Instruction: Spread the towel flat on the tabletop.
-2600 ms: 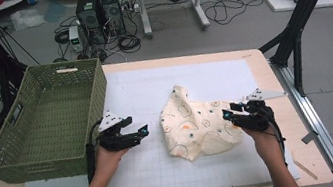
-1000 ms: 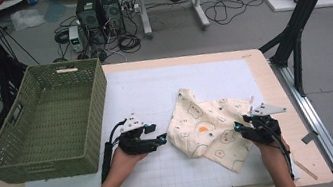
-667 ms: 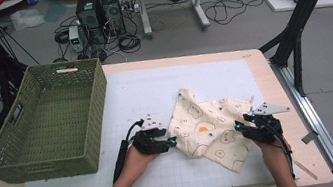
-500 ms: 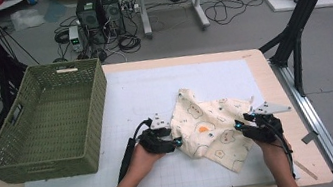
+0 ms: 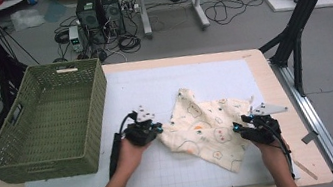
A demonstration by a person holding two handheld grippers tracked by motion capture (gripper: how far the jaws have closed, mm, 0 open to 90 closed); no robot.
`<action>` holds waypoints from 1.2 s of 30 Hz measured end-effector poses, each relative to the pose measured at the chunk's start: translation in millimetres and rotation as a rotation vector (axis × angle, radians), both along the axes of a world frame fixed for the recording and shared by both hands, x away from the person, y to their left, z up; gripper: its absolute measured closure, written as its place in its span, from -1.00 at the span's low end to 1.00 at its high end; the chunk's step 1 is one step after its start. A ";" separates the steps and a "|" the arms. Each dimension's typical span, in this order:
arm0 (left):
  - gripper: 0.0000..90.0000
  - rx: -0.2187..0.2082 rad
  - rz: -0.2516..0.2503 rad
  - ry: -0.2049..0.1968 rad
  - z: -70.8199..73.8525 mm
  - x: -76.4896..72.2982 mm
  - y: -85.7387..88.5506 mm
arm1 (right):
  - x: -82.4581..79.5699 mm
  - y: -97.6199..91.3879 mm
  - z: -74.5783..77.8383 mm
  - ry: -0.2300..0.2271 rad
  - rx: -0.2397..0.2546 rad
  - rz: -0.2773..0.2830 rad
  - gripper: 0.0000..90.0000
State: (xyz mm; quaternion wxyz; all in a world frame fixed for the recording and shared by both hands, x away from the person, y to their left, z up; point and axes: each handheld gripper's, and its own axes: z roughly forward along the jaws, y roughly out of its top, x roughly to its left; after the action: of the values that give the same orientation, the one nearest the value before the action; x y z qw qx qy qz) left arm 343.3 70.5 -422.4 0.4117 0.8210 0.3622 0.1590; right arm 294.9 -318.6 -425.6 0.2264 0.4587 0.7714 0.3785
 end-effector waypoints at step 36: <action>0.18 -0.154 0.106 -0.015 1.3 13.6 42.3 | 15.8 2.4 -8.1 0.000 -0.130 -0.118 0.51</action>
State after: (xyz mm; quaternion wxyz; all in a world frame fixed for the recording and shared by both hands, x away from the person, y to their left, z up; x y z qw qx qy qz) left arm 356.9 112.8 -421.1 0.4675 0.7652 0.4132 0.1584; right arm 310.7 -316.2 -433.7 0.2776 0.4879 0.7658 0.3137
